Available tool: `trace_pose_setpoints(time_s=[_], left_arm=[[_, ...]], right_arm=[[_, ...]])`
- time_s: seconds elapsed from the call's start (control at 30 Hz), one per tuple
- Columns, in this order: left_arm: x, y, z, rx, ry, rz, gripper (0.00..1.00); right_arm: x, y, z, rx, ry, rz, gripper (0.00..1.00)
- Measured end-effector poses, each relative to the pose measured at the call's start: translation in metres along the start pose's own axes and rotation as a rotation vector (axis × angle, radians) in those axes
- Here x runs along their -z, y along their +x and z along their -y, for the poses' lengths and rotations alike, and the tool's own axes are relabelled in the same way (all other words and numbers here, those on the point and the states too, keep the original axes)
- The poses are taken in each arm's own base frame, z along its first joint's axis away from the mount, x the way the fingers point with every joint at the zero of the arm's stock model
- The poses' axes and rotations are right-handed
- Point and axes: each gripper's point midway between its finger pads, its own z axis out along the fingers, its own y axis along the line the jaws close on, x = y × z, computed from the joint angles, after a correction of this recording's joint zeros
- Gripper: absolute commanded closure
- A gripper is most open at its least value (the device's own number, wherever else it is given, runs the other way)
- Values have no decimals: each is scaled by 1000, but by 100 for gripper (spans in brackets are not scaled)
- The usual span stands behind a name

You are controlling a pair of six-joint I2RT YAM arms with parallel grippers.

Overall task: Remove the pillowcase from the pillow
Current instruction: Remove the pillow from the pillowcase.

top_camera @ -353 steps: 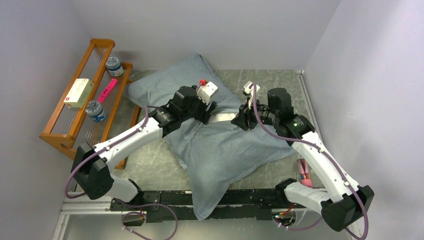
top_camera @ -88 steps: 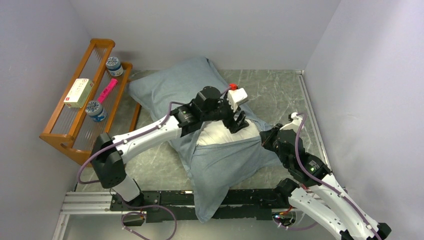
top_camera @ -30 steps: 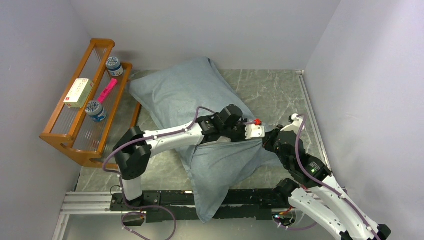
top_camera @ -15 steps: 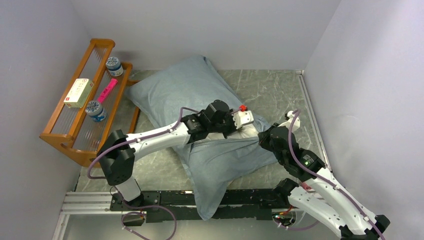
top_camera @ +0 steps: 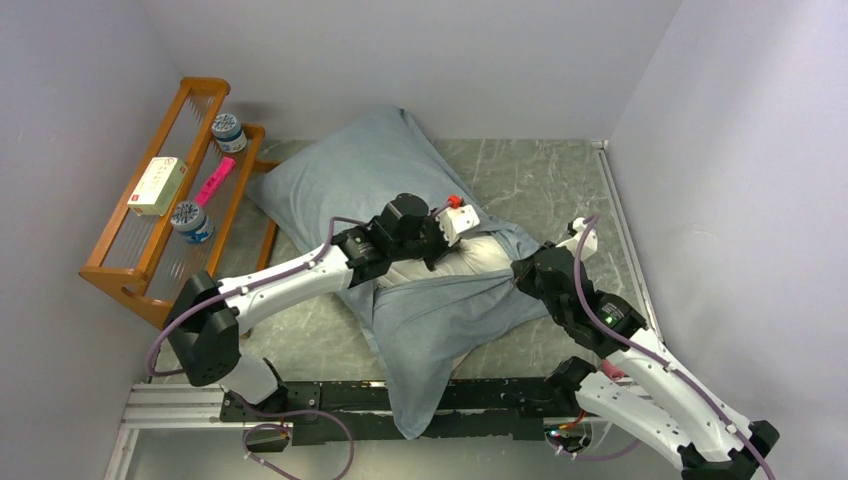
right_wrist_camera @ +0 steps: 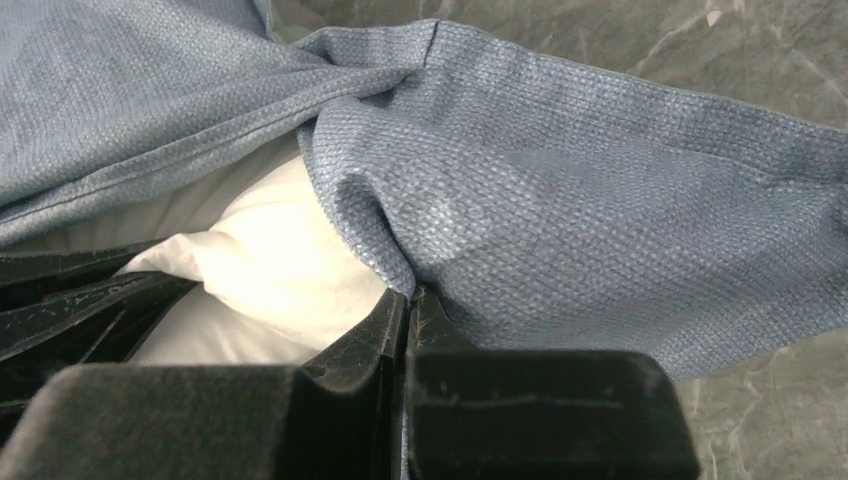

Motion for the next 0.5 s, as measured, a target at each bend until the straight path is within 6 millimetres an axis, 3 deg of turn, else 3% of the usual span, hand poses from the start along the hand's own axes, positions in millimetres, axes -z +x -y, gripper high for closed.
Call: trace_pose_setpoints(time_s=[0.5], left_arm=[[36,13,-25,83,-64,47,95]], right_arm=[[-2,-10,-9,11,27,14,100]])
